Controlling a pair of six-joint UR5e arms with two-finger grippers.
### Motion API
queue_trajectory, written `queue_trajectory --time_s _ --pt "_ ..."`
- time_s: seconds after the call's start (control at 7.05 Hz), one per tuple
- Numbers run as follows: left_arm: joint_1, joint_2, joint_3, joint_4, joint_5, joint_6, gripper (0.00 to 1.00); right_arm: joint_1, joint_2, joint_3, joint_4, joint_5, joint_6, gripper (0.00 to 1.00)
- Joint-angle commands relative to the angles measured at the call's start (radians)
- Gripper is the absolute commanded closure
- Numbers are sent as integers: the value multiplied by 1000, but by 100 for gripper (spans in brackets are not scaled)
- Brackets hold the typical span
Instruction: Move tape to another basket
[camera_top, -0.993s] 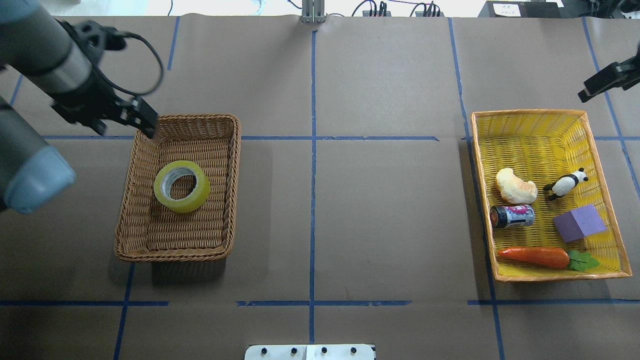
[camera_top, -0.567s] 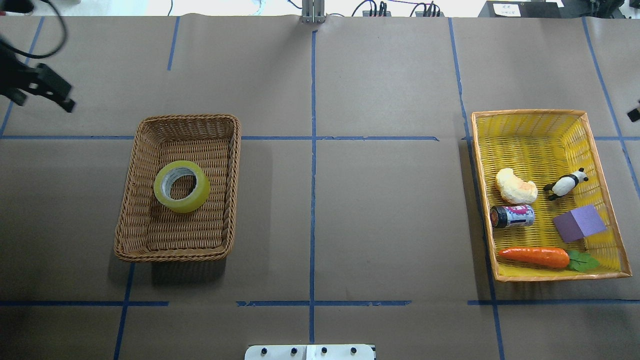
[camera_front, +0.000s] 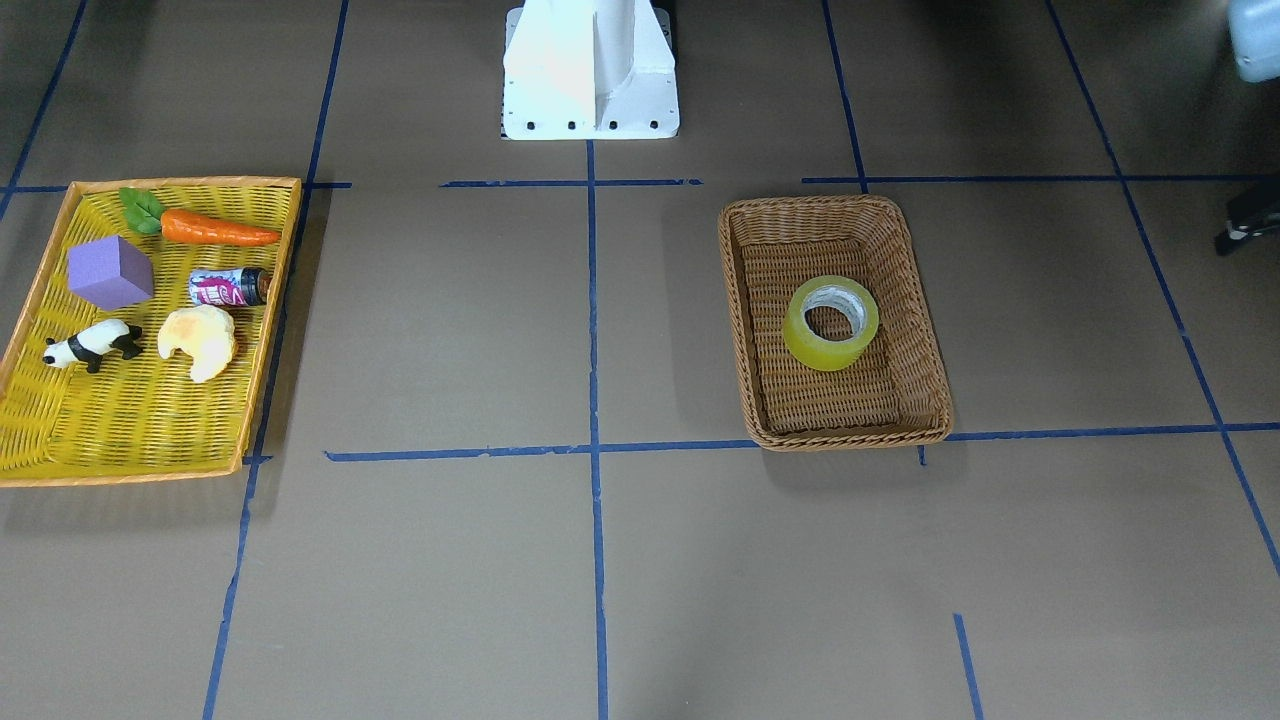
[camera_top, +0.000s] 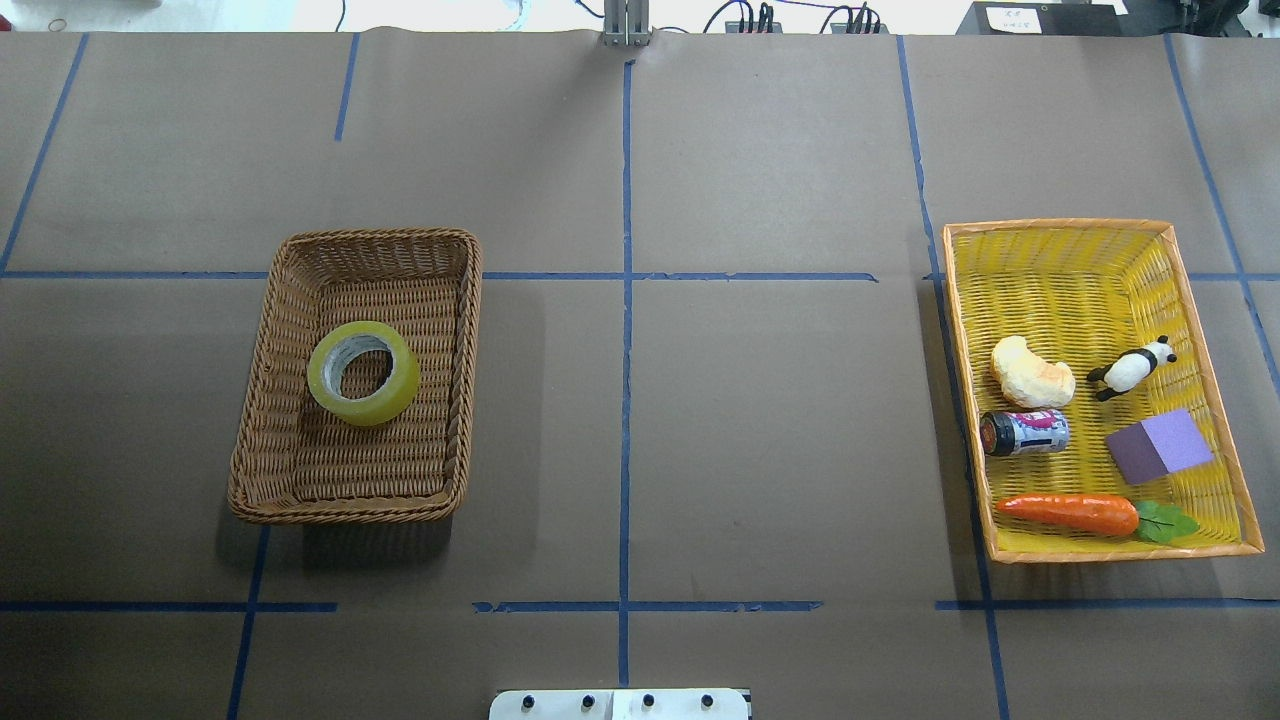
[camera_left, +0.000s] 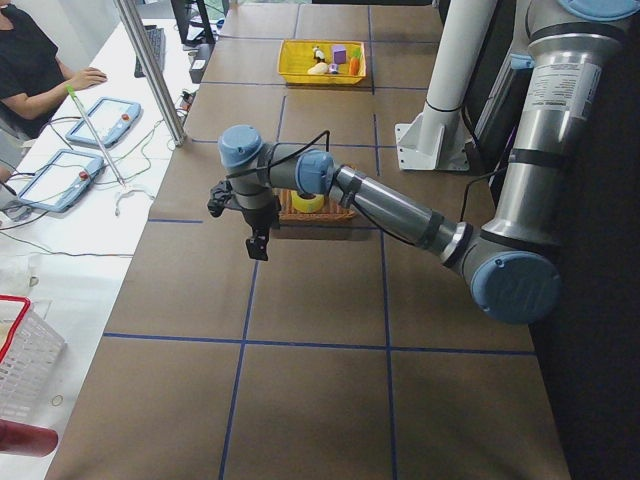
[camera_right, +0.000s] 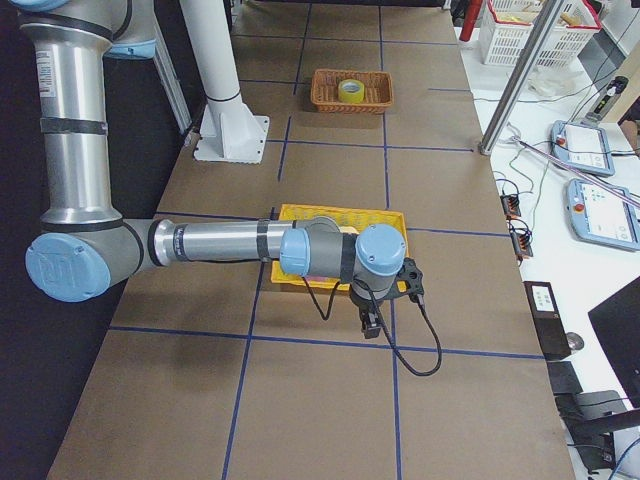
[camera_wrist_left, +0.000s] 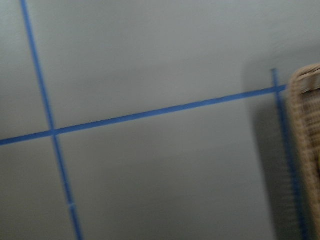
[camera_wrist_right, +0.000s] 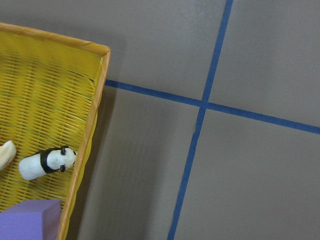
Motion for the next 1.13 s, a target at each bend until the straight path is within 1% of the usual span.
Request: queue_trajectory --time_s 0.0,0.14,0.28,0.43,0.71,0.85,0.99 --pt "-78 22 110 -6 0 141 0 7 -3 -29 -2 -5 -8 0" --pt "-92 37 146 -20 0 165 0 8 -7 -48 -2 -5 27 0" --pt "-95 57 155 -35 2 167 0 8 -12 -39 -1 -1 138 0" --pt "-95 86 157 -70 2 166 0 8 -32 -10 1 -2 156 0" --pt "-103 96 177 -92 2 167 0 10 -41 21 18 -30 215 0" --pt "-104 96 180 -93 2 169 0 10 -52 30 62 -74 252 0" --pt "-104 96 180 -95 3 167 0 8 -79 33 158 -105 333 0"
